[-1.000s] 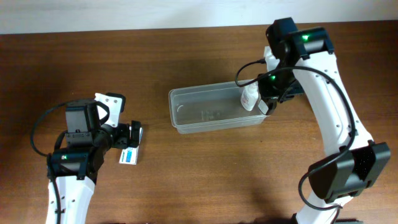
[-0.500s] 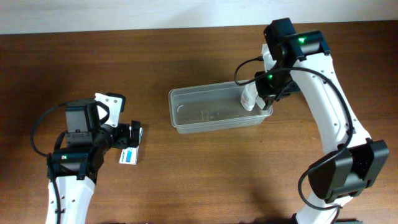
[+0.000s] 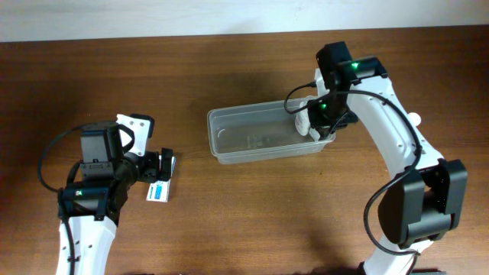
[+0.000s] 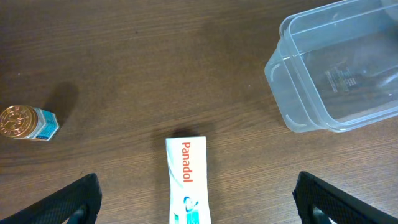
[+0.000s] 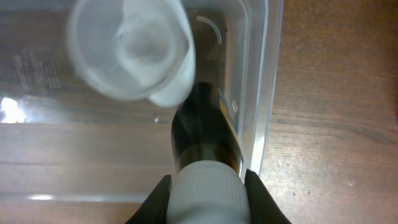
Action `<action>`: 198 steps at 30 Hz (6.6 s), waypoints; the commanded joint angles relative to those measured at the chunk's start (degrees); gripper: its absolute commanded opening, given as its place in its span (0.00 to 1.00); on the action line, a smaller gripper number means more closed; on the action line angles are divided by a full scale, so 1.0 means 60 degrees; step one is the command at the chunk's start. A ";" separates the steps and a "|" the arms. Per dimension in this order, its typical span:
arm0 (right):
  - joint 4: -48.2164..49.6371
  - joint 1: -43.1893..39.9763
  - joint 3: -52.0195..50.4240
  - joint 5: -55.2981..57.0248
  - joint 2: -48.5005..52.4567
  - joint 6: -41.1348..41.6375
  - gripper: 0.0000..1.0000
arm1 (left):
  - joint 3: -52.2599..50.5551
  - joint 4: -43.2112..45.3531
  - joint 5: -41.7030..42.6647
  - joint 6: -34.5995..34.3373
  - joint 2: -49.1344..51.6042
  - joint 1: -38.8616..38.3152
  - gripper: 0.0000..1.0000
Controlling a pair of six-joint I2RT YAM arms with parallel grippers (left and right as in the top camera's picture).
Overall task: Pack container
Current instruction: 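Place the brown bottle into the container's right end, release, then grasp the orange tube with the right gripper, then lower the orange tube into the container and open right gripper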
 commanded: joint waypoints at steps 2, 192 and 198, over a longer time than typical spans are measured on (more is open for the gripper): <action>0.0430 0.0124 -0.0525 0.0153 0.0018 0.0044 0.19 | 0.0200 -0.0004 0.0102 0.0084 0.0022 -0.0004 1.00; -0.4193 -0.3982 0.3730 -0.0831 -0.2998 0.0120 0.99 | 0.1967 -0.1096 -0.0353 -0.1217 0.0794 -0.0007 0.99; -0.3971 -0.3541 0.1883 -0.0823 -0.4233 0.0117 0.99 | 0.2106 -0.1286 -0.0368 -0.1217 0.2634 -0.0025 1.00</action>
